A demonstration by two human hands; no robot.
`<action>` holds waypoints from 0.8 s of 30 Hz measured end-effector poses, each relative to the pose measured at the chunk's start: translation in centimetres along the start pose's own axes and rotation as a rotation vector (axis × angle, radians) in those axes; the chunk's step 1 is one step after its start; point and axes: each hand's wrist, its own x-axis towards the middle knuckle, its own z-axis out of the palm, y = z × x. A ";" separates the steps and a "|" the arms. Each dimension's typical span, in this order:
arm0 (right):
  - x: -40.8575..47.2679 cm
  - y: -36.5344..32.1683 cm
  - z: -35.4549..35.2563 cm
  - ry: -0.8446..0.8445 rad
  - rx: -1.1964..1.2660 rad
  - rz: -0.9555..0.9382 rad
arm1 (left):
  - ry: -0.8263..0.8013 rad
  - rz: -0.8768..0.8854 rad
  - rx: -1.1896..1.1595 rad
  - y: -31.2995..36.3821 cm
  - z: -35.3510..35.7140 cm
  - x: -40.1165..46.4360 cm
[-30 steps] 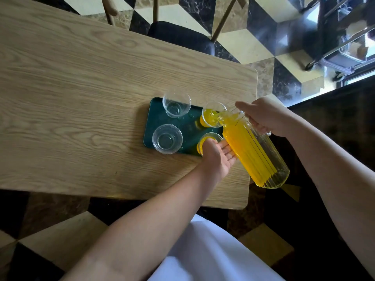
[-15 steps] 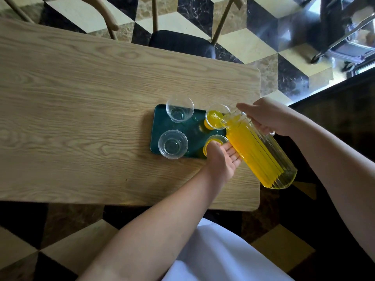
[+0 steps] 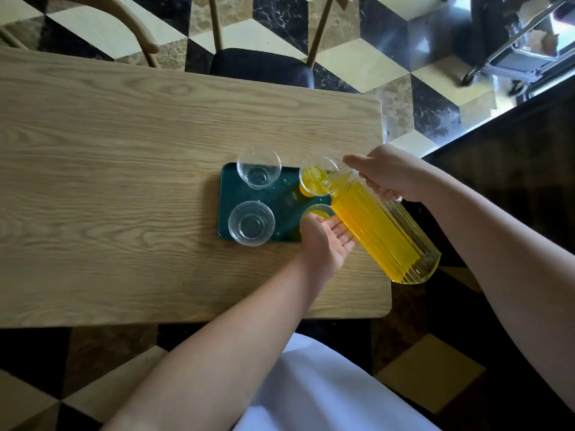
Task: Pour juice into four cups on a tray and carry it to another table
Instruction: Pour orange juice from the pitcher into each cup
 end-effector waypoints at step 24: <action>0.1 -0.5 0.4 -0.009 -0.010 0.018 | 0.026 0.000 -0.004 0.5 0.1 -0.4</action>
